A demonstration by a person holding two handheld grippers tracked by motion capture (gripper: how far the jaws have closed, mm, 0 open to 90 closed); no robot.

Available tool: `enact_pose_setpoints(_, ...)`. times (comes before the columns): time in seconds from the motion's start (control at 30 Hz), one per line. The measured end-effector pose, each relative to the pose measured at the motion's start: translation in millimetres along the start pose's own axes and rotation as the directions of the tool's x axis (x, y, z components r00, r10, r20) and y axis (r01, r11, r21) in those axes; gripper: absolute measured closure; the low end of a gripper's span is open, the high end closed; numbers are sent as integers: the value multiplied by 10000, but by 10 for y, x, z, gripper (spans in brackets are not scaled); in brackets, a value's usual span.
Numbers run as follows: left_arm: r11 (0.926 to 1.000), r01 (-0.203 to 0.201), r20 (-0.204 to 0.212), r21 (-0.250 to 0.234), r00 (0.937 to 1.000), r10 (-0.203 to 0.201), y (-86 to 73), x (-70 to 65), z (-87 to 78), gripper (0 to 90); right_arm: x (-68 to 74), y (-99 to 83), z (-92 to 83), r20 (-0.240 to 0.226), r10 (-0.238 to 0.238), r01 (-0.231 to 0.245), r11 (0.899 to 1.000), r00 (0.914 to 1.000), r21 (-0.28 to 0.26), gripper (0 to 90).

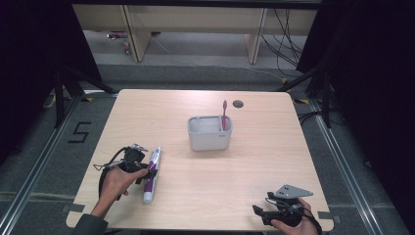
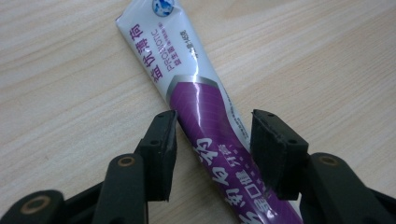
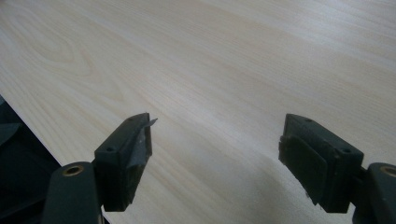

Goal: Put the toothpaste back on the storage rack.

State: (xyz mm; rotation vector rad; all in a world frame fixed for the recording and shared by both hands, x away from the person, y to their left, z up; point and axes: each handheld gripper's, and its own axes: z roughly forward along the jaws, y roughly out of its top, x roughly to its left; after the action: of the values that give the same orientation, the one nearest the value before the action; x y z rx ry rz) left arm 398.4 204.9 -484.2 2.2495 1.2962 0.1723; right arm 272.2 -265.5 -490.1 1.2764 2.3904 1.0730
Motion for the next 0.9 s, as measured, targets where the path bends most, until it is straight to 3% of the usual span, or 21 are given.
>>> enact_pose_setpoints(0.03, 9999, -95, -10, 49, 10000, 95, 6, 0, 2, 521, -18, 3, -5, 58, -234, 234, 9997, 9997, -6, 255)
enact_pose_setpoints(0.1, 9996, -186, 43, 201, 9998, 185, 19, -10, 4, 536, -8, 0, -4, -131, 37, -37, 10000, 9999, 32, 255)
enact_pose_setpoints(0.13, 9993, -254, 68, 272, 9997, 252, 25, -26, 15, 541, -29, 3, -10, -110, -237, 237, 9997, 9997, 1, 255)
enact_pose_setpoints(0.2, 9992, -267, 42, 290, 9996, 266, 29, -39, 18, 561, -28, 1, -12, 19, -236, 236, 9997, 9997, -80, 255)
enact_pose_setpoints(0.27, 9982, -424, 87, 421, 9991, 420, 38, -55, 27, 566, -31, 0, -14, -9, -235, 235, 9997, 9997, -99, 255)
enact_pose_setpoints(0.3, 9964, -595, 122, 600, 9982, 589, 46, -79, 31, 580, -17, -6, -13, -82, 41, -42, 9999, 10000, -111, 255)
enact_pose_setpoints(0.4, 9946, -819, 82, 638, 9966, 815, 53, -104, 38, 598, -24, -7, -12, -116, -2, 1, 9999, 9999, -146, 255)
enact_pose_setpoints(0.5, 9886, -1176, 9, 937, 9930, 1180, 83, -138, 26, 628, -28, -12, -21, -84, 66, -68, 9999, 9999, -154, 255)
enact_pose_setpoints(0.6, 9878, -1230, 51, 959, 9924, 1231, 90, -151, 33, 638, -47, -10, -31, 6, -154, 154, 9998, 9999, -104, 255)
enact_pose_setpoints(0.63, 9848, -1261, 117, 1193, 9920, 1256, 107, -153, 24, 644, -51, -11, -31, 33, -178, 178, 9998, 9998, -128, 255)
enact_pose_setpoints(0.8, 9781, -1572, 307, 1363, 9875, 1545, 133, -186, 55, 701, -53, -9, -35, 34, -141, 142, 9999, 9999, -68, 255)
enact_pose_setpoints(0.87, 9693, -1814, 349, 1659, 9834, 1780, 149, -224, 84, 718, -54, -9, -34, 33, -143, 143, 9999, 9999, -60, 255)
enact_pose_setpoints(0.9, 9706, -1816, 268, 1581, 9834, 1797, 146, -239, 100, 720, -54, -8, -35, 48, -132, 133, 9999, 9999, -68, 255)
